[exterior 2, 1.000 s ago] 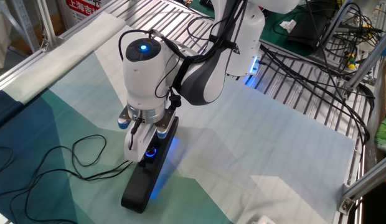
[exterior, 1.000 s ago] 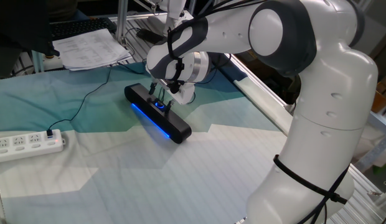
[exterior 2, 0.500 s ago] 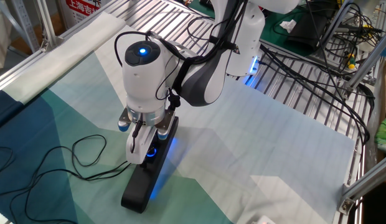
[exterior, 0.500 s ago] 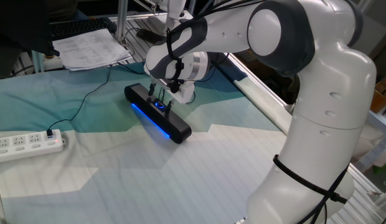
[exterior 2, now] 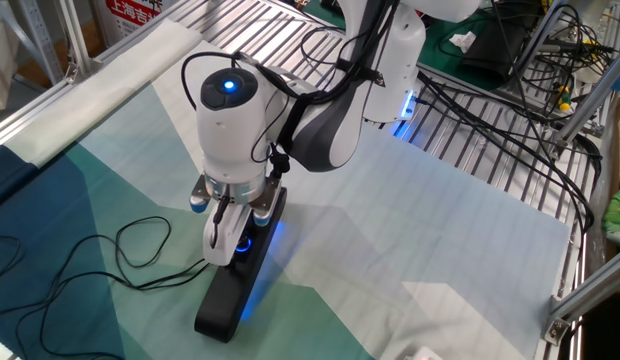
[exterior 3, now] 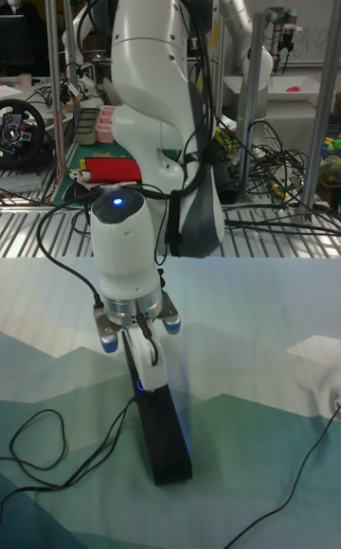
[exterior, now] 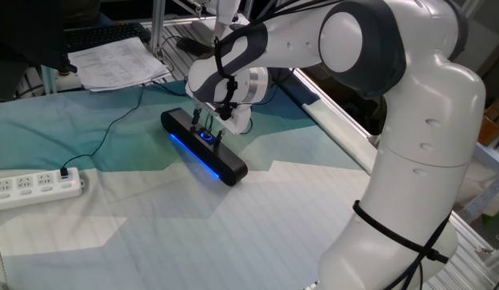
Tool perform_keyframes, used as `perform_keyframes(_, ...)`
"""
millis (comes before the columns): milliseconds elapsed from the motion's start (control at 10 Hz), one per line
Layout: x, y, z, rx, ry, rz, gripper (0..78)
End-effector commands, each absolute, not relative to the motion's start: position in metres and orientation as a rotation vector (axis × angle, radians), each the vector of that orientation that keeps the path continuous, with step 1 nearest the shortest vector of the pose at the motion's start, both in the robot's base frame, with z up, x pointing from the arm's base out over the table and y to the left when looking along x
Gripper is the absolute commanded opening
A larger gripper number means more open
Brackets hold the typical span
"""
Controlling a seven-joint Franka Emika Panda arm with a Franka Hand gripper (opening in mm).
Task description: Turn the knob to decrease the volume of the speaker
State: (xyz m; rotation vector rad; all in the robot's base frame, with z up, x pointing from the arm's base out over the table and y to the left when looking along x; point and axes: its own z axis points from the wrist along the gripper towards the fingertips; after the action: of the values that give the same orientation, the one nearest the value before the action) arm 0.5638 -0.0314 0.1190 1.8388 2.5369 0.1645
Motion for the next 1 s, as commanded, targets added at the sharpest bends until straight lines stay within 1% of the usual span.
perform_keyframes(100,0.5583,-0.0304,0.11,1.845,2.549,0.139,77.5)
perform_keyframes(900,0.5597,-0.0286,0.1025,1.878,2.528,0.09,77.5)
perform_keyframes(1000,0.5597,-0.0286,0.1024,1.878,2.528,0.089,1.2)
